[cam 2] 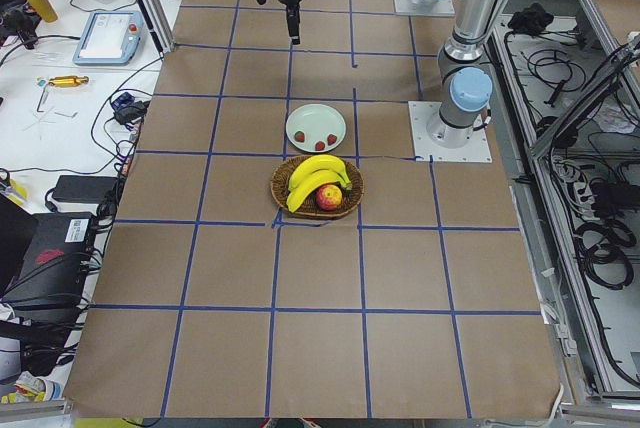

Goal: Collect all strawberries into plate

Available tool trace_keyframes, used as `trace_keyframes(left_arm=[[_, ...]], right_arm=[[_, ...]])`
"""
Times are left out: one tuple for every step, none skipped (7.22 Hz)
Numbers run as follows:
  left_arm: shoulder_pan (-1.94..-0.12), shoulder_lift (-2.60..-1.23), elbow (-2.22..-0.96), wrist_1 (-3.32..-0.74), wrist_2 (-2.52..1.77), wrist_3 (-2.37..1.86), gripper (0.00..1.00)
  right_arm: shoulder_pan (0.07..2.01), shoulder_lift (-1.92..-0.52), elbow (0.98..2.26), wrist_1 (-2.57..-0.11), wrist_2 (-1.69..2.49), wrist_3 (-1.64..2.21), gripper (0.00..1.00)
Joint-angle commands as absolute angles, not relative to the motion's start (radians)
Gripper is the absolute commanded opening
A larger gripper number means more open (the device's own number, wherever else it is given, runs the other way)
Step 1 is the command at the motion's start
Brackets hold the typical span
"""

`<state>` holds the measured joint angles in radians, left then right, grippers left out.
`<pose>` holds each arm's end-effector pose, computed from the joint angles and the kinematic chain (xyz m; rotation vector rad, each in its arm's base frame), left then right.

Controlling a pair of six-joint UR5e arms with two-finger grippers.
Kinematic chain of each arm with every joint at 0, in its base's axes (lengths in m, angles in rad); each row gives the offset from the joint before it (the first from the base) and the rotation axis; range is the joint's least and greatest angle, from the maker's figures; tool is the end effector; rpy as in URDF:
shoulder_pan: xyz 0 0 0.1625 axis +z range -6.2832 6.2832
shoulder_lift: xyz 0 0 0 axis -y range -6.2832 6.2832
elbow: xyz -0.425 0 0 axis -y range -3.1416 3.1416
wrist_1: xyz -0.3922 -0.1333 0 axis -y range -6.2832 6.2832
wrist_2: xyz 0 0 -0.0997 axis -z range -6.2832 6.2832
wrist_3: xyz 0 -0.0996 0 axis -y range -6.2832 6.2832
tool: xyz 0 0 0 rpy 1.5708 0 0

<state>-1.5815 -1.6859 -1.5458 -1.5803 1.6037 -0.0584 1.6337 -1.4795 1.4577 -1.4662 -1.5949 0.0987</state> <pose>-0.1357 -0.5273 0.4404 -0.0714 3.1007 0.1527 0.1635 -0.5127 0.4868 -0.0541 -3.1079 -0.1253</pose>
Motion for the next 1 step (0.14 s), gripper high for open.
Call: trace_keyframes(left_arm=[[-1.582, -1.686, -1.551, -1.58, 1.605, -0.058, 1.0]], right_arm=[[1.634, -1.477, 1.465, -1.465, -1.598, 0.1, 1.0]])
